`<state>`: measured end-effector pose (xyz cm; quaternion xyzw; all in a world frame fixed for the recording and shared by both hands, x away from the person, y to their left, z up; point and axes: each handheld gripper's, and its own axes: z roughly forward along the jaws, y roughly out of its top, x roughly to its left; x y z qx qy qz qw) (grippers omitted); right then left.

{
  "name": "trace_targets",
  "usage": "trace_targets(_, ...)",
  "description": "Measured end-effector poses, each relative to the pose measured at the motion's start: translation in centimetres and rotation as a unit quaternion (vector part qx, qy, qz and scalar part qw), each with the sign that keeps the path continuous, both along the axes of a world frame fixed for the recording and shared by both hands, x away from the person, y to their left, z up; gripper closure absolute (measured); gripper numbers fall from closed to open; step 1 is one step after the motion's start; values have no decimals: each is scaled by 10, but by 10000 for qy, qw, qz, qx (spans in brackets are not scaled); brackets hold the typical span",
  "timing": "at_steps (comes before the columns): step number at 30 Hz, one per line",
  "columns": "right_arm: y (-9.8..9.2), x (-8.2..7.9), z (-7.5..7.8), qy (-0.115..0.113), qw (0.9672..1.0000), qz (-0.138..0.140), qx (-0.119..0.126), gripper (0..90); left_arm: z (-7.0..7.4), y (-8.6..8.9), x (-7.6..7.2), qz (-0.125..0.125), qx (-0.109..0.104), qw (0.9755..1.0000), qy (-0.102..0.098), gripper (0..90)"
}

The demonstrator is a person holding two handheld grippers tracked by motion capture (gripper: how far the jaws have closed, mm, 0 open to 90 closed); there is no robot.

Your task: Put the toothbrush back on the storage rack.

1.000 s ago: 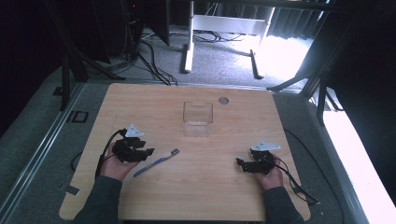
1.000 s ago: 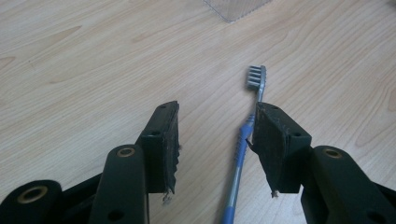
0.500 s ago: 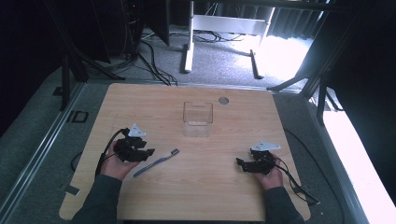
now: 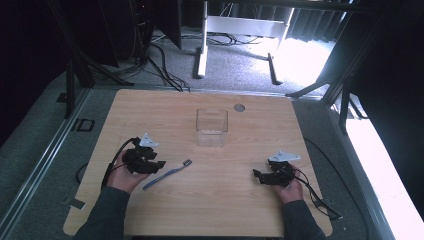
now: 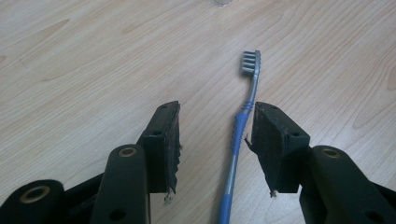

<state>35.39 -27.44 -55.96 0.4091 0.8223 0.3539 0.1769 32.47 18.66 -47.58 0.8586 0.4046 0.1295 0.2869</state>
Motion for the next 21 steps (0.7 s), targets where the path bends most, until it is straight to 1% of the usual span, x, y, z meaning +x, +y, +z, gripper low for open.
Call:
trace_targets(4,0,0,0,-3,10000,0,1,196,0,-1,1,15,10,10000,16,520)
trace_targets(6,0,0,0,0,10000,-1,2,196,1,-1,1,14,55,10000,23,521)
trace_targets(10,0,0,0,-1,10000,0,0,196,3,-1,2,-44,85,9999,51,527)
trace_targets(14,0,0,0,1,10000,-1,2,196,3,-1,3,-65,78,9999,123,536)
trace_targets(17,0,0,0,0,10000,1,1,196,3,0,4,-124,73,9997,191,561)
trace_targets(21,0,0,0,-2,10000,1,2,196,4,0,5,-179,64,9995,256,571)
